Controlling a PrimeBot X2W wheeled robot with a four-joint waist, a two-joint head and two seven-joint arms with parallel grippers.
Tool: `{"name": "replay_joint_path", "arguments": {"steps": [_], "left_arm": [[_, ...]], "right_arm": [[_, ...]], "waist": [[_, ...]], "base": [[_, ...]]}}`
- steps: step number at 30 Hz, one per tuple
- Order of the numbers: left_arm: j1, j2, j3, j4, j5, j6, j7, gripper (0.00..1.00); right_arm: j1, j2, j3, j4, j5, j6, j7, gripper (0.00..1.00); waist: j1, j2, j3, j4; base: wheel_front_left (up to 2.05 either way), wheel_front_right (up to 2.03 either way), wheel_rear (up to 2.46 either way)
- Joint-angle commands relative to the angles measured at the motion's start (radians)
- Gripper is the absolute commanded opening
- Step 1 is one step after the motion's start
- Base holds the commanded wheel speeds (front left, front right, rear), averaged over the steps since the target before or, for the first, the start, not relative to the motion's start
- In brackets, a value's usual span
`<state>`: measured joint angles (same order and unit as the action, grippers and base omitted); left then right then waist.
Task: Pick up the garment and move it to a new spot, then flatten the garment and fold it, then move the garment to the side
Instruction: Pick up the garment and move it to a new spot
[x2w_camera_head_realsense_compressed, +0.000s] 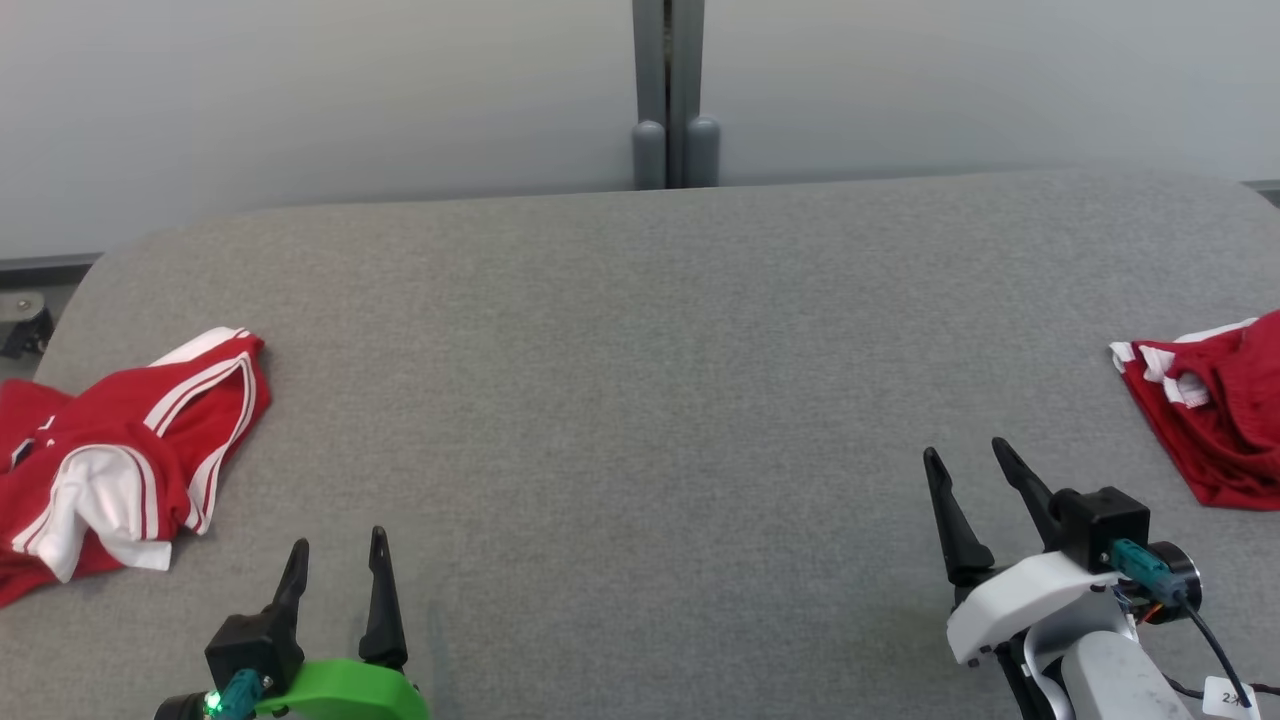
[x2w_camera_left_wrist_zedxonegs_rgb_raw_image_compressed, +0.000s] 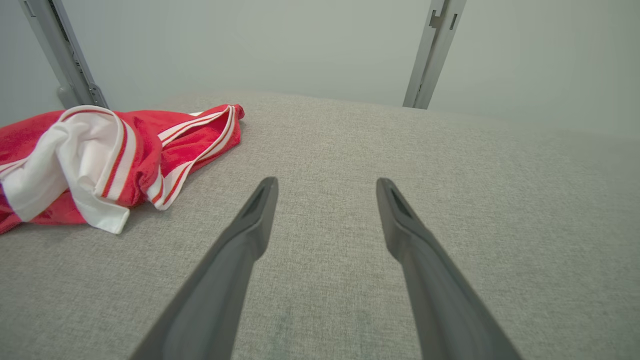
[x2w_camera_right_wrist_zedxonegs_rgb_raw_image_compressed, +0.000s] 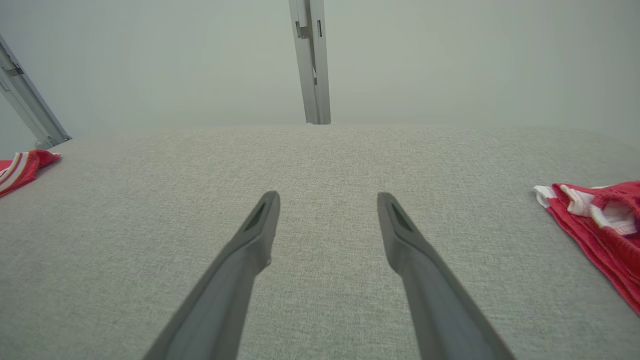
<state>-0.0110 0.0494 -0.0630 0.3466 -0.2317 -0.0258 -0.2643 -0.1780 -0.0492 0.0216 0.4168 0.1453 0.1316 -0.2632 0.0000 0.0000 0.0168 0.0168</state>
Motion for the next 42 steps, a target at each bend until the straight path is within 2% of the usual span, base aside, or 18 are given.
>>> {"name": "replay_joint_path", "arguments": {"steps": [1, 16, 22, 29, 38, 42], "left_arm": [[-0.019, 0.003, 0.001, 0.001, -0.008, 0.005, 0.000, 1.00], [-0.015, 0.003, 0.068, 0.047, -0.057, 0.021, 0.000, 1.00], [-0.004, 0.003, 0.095, 0.062, -0.076, 0.017, 0.000, 1.00], [-0.027, 0.003, 0.109, 0.087, -0.105, -0.011, 0.000, 1.00], [-0.224, 0.005, 0.154, 0.170, -0.091, -0.088, 0.000, 1.00], [-0.363, 0.036, 0.156, 0.214, -0.091, -0.104, 0.000, 1.00]], "right_arm": [[-0.004, -0.003, 0.007, -0.009, -0.007, -0.002, -0.002, 1.00], [-0.044, -0.004, 0.102, 0.008, 0.017, -0.002, -0.002, 1.00], [-0.052, -0.004, 0.121, 0.034, 0.028, -0.002, -0.002, 1.00], [-0.066, -0.005, 0.143, 0.041, 0.021, -0.002, -0.002, 1.00], [-0.136, -0.005, 0.168, 0.017, -0.031, -0.002, -0.002, 1.00], [-0.176, -0.006, 0.169, -0.009, -0.069, -0.002, -0.002, 1.00]], "waist": [[0.0000, 0.0000, 0.025, 0.048], [0.0000, 0.0000, 0.091, 0.405], [0.0000, 0.0000, 0.099, 0.501], [0.0000, 0.0000, 0.117, 0.520], [0.0000, 0.0000, 0.244, 0.433], [0.0000, 0.0000, 0.320, 0.394]], "base": [[0.00, 0.00, 0.00], [0.00, 0.00, 0.00], [0.00, 0.00, 0.00], [0.00, 0.00, 0.00], [0.00, 0.00, 0.00], [0.00, 0.00, 0.00]]}}
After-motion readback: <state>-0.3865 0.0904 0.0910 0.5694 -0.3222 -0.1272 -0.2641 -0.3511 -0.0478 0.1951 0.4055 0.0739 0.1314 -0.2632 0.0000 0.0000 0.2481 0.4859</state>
